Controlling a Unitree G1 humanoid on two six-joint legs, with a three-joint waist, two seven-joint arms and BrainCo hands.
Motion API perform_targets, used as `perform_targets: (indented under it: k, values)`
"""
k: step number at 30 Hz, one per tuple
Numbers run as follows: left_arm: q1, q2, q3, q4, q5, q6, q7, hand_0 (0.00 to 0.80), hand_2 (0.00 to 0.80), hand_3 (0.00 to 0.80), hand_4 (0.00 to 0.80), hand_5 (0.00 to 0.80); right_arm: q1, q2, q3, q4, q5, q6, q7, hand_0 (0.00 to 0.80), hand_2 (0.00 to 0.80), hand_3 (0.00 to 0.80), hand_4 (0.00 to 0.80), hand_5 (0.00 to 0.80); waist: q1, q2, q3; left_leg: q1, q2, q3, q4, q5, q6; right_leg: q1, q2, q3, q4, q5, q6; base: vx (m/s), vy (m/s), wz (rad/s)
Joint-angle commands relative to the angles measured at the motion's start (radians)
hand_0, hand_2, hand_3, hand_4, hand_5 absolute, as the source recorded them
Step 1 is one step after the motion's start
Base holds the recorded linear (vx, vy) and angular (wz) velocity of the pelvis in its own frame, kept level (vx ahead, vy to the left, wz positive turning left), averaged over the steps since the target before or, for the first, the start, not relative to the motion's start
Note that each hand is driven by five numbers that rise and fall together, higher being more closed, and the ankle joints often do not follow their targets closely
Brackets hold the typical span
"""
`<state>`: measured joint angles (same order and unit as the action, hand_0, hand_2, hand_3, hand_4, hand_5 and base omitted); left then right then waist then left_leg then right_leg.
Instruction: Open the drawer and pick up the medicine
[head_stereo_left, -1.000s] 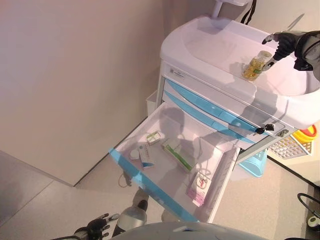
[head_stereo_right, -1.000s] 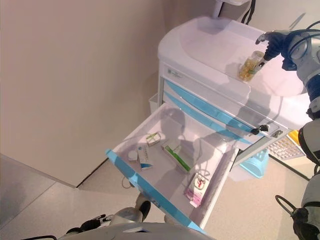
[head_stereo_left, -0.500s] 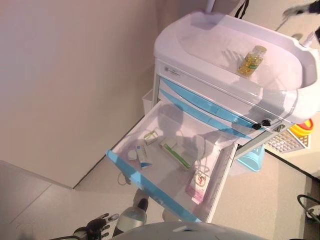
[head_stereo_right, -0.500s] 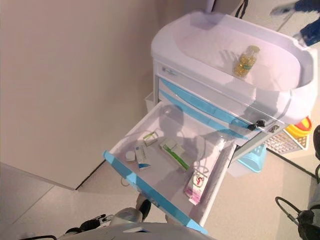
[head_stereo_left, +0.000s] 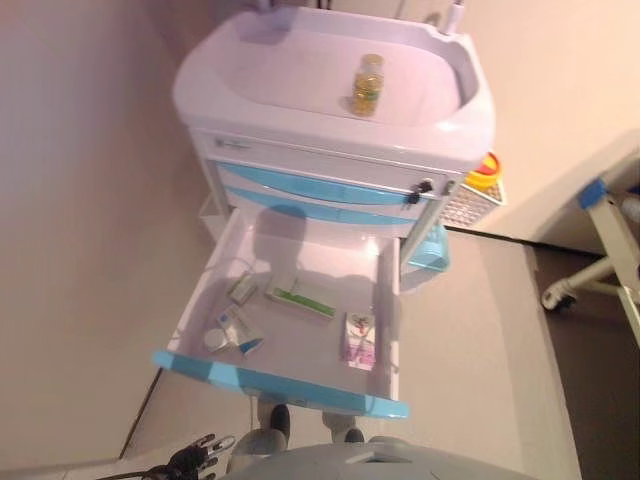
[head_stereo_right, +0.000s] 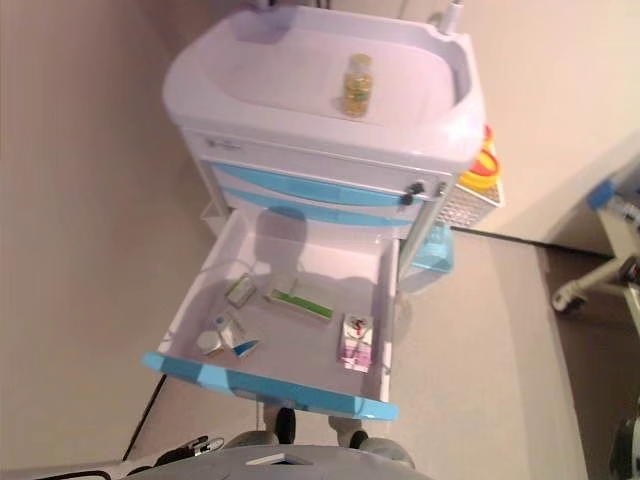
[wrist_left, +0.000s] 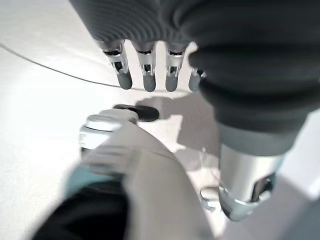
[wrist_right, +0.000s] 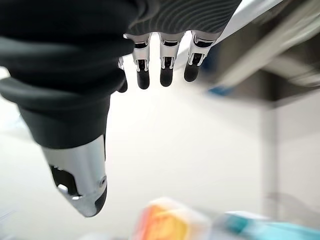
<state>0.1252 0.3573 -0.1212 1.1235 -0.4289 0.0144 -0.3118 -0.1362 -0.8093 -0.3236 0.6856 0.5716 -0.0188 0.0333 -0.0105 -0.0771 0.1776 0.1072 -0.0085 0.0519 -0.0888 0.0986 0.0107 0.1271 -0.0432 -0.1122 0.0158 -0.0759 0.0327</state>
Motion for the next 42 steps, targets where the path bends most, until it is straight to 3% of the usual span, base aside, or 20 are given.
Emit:
perform_targets:
  k: [1,2,3,7,14,24,30,37,42]
  values:
    - [-0.048,-0.013,-0.022,0.047,0.061,-0.043,-0.004,0.000,0.000,0.000,0.000,0.000,-0.008,0.046,0.007,-0.054,-0.015,-0.095,0.060,0.000,0.000,0.000,0.000,0.000,0.019,0.003,-0.008,0.040,-0.052,-0.006,0.031,-0.164,0.039,-0.044,-0.003,-0.021,0.052,0.036,0.048,-0.053,-0.043,-0.38]
    - [-0.048,-0.013,-0.022,0.047,0.061,-0.043,-0.004,0.000,0.000,0.000,0.000,0.000,-0.007,0.047,0.006,-0.055,-0.016,-0.095,0.060,0.000,0.000,0.000,0.000,0.000,0.019,0.002,-0.009,0.040,-0.052,-0.005,0.031,-0.164,0.039,-0.044,-0.003,-0.021,0.052,0.036,0.048,-0.066,-0.078,-0.35]
    - [-0.056,-0.021,-0.029,0.051,0.096,-0.057,0.001,0.000,0.000,0.000,0.000,0.000,0.055,0.139,0.040,-0.002,-0.068,-0.149,0.087,0.000,0.000,0.000,0.000,0.000,0.005,0.008,-0.001,0.041,-0.049,0.006,0.032,-0.165,0.038,-0.047,-0.001,-0.015,0.048,0.039,0.050,-0.068,-0.083,-0.30]
    - [-0.061,-0.024,-0.047,0.046,0.174,-0.093,0.007,0.000,0.000,0.000,0.000,0.000,0.139,0.274,0.134,0.114,-0.195,-0.244,0.114,0.000,0.000,0.000,0.000,0.000,-0.008,0.019,0.004,0.026,-0.043,0.027,0.038,-0.161,0.034,-0.061,0.000,-0.012,0.035,0.054,0.054,-0.060,-0.085,-0.26]
    - [-0.118,-0.024,-0.096,-0.010,0.242,-0.117,0.025,0.000,0.000,0.000,0.000,0.000,0.177,0.433,0.382,0.215,-0.429,-0.299,0.034,0.000,0.000,0.000,0.000,0.000,-0.022,0.057,0.039,-0.026,-0.038,0.035,0.056,-0.144,0.032,-0.105,0.000,-0.010,0.038,0.061,0.046,-0.085,-0.050,-0.10]
    - [-0.220,-0.010,-0.202,-0.144,0.252,-0.177,0.067,0.000,0.000,0.000,0.000,0.000,0.120,0.402,0.577,0.208,-0.604,-0.366,0.054,0.000,0.000,0.000,0.000,0.000,-0.050,0.119,0.144,-0.142,-0.037,0.032,0.111,-0.112,0.021,-0.212,-0.011,-0.018,0.104,0.047,0.020,-0.099,0.042,-0.09]
    - [-0.287,0.023,-0.220,-0.276,0.202,-0.183,0.115,0.000,0.000,0.000,0.000,0.000,0.089,0.355,0.615,0.137,-0.550,-0.358,0.045,0.000,0.000,0.000,0.000,0.000,-0.063,0.134,0.223,-0.245,-0.043,0.041,0.207,-0.114,0.023,-0.324,-0.016,-0.008,0.202,0.028,-0.005,-0.066,0.079,-0.17]
    - [-0.388,0.156,-0.225,-0.477,0.147,-0.121,0.128,0.000,0.000,0.000,0.000,0.000,0.088,0.308,0.598,0.074,-0.470,-0.324,0.001,0.000,0.000,0.000,0.000,0.000,-0.076,0.133,0.287,-0.354,-0.046,0.059,0.329,-0.130,0.036,-0.448,-0.023,-0.009,0.347,-0.003,-0.022,-0.020,0.060,-0.02]
    - [-0.503,0.269,-0.201,-0.513,0.165,-0.067,0.101,0.000,0.000,0.000,0.000,0.000,0.129,0.286,0.564,0.030,-0.461,-0.289,0.013,0.000,0.000,0.000,0.000,0.000,-0.107,0.120,0.303,-0.393,-0.052,0.076,0.418,-0.167,0.045,-0.490,-0.029,0.010,0.414,-0.025,-0.031,0.063,0.075,-0.07]
